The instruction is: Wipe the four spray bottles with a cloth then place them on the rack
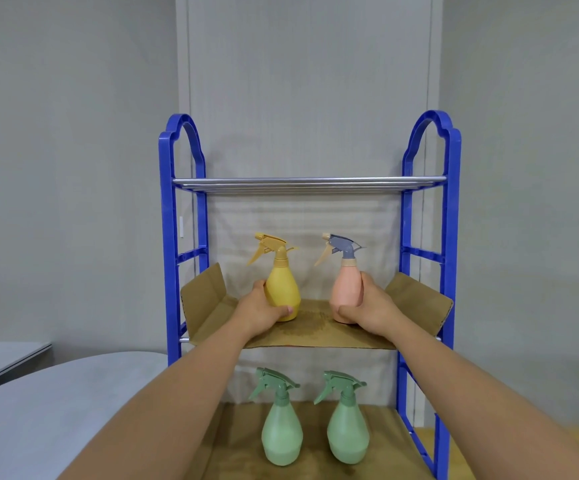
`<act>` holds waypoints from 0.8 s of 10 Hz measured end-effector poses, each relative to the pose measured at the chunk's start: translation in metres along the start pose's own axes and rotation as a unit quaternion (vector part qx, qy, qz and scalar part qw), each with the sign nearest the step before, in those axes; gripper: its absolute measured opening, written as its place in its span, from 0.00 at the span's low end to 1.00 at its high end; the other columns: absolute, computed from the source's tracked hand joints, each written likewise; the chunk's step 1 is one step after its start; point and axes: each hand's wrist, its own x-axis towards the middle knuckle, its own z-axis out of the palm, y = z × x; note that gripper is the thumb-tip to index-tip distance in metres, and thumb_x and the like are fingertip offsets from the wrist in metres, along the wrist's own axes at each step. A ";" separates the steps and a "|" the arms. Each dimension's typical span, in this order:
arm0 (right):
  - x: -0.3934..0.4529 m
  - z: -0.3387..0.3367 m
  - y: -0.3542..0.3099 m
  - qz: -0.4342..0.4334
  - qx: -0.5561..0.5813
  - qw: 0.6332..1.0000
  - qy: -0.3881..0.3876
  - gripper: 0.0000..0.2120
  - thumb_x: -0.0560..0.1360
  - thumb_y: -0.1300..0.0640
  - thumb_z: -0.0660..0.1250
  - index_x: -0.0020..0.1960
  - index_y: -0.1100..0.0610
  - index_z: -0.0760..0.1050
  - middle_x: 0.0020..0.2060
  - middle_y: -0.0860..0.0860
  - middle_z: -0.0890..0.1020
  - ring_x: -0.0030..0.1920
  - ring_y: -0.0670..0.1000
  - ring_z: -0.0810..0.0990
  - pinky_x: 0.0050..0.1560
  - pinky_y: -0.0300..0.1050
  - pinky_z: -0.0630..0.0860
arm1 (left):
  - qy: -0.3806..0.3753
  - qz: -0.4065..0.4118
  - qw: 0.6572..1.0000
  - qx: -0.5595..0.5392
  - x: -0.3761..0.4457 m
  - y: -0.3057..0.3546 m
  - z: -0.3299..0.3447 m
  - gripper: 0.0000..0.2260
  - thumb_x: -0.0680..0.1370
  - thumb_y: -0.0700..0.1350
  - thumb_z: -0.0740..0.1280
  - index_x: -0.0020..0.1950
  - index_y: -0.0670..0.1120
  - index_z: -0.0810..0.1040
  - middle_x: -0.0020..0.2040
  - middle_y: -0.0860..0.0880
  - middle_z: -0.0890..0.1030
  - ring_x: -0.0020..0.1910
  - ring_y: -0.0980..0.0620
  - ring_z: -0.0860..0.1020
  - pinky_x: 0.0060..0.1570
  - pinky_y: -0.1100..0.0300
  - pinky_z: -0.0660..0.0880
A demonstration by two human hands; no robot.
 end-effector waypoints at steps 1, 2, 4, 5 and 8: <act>-0.001 0.000 0.001 -0.003 0.002 1.000 -0.001 0.36 0.67 0.50 0.75 0.69 0.51 0.61 0.56 0.52 0.75 0.53 0.52 0.75 0.52 0.52 0.78 | -0.002 0.001 1.000 0.000 0.000 0.001 -0.001 0.41 0.75 0.55 0.76 0.80 0.46 0.58 0.71 0.44 0.74 0.68 0.42 0.73 0.65 0.49 0.73; 0.000 -0.001 0.002 -0.009 -0.003 1.000 -0.008 0.36 0.67 0.50 0.75 0.69 0.51 0.60 0.55 0.52 0.75 0.53 0.52 0.75 0.50 0.50 0.78 | -0.011 -0.005 1.000 -0.011 0.002 -0.001 -0.002 0.41 0.75 0.54 0.76 0.80 0.46 0.57 0.71 0.44 0.73 0.68 0.42 0.73 0.66 0.48 0.73; -0.001 -0.002 0.004 -0.013 -0.004 1.000 -0.007 0.35 0.67 0.49 0.75 0.68 0.50 0.60 0.56 0.51 0.75 0.53 0.51 0.75 0.51 0.50 0.77 | -0.011 -0.007 1.000 -0.006 0.001 0.001 -0.003 0.42 0.74 0.53 0.77 0.80 0.45 0.57 0.71 0.44 0.73 0.68 0.41 0.73 0.66 0.47 0.73; -0.003 -0.006 0.005 -0.009 -0.010 1.000 -0.012 0.34 0.68 0.46 0.74 0.66 0.49 0.60 0.57 0.51 0.75 0.54 0.52 0.75 0.52 0.51 0.77 | -0.017 -0.005 1.000 -0.003 0.001 0.001 -0.006 0.41 0.74 0.54 0.77 0.79 0.45 0.58 0.71 0.44 0.74 0.68 0.41 0.74 0.66 0.46 0.73; -0.046 -0.042 -0.019 0.017 -0.012 0.999 0.051 0.38 0.76 0.43 0.67 0.79 0.53 0.52 0.72 0.57 0.69 0.69 0.57 0.71 0.65 0.50 0.70 | -0.014 0.011 1.000 -0.013 -0.046 0.024 -0.037 0.34 0.78 0.53 0.73 0.79 0.44 0.63 0.73 0.42 0.74 0.70 0.43 0.74 0.66 0.52 0.72</act>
